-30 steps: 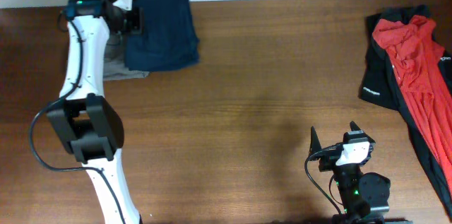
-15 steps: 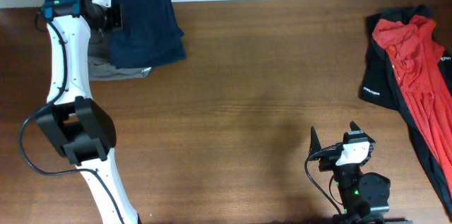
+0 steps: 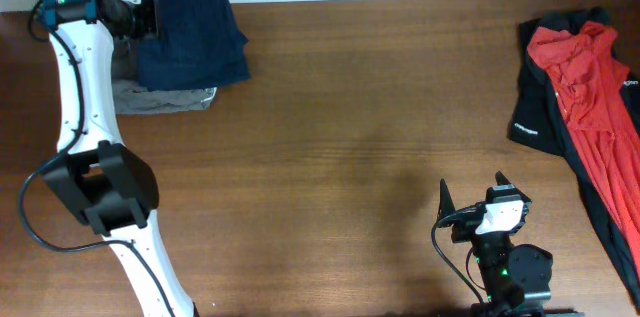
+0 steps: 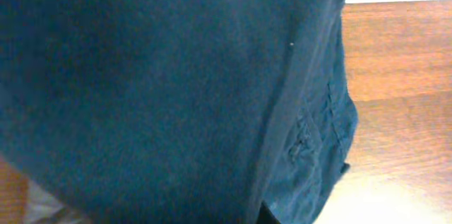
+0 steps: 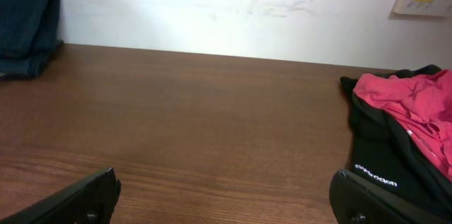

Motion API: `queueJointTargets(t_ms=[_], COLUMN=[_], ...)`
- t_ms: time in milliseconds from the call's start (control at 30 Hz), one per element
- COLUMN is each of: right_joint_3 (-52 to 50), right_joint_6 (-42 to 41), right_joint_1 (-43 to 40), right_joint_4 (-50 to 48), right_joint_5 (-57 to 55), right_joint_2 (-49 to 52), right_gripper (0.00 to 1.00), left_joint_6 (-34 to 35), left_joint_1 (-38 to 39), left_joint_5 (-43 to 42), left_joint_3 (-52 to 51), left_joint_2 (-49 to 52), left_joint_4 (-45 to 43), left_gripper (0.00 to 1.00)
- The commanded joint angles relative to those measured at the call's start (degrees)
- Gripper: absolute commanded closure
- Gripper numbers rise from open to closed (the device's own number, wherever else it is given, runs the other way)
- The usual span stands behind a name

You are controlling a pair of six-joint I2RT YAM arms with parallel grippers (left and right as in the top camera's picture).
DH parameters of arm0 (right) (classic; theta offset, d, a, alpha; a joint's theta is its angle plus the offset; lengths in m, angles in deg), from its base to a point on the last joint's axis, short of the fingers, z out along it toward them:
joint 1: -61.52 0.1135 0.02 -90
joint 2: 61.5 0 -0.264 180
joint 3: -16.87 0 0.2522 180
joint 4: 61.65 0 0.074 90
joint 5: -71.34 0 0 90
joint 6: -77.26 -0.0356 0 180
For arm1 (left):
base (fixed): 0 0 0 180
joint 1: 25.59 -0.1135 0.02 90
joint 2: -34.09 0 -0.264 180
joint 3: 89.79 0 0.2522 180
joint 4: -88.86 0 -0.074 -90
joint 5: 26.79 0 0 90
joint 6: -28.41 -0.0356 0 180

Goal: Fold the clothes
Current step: 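Lift the folded navy trousers with the left gripper onto the grey trousers, then release and press the navy trousers flat on the grey stack with left gripper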

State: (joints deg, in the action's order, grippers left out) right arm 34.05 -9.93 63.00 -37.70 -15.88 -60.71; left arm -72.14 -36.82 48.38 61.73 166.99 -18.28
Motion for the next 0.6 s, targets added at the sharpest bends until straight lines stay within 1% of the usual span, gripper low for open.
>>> queueJointTargets(t_ms=[0, 567], right_joint_3=[-0.57, -0.59], right_joint_6=[-0.07, -0.07], right_joint_1=[-0.48, -0.48], right_joint_4=[-0.2, -0.2], right_joint_5=[-0.72, -0.72], right_joint_2=[-0.59, -0.59], right_gripper=[0.01, 0.01], left_joint_6=[-1.38, -1.79], left_joint_1=[-1.92, -8.02], left_joint_5=[1.14, 0.92], left_joint_3=[1.86, 1.86], left_joint_2=[0.15, 6.93], left_joint_4=[-1.84, -8.35], left_gripper=[1.0, 1.0])
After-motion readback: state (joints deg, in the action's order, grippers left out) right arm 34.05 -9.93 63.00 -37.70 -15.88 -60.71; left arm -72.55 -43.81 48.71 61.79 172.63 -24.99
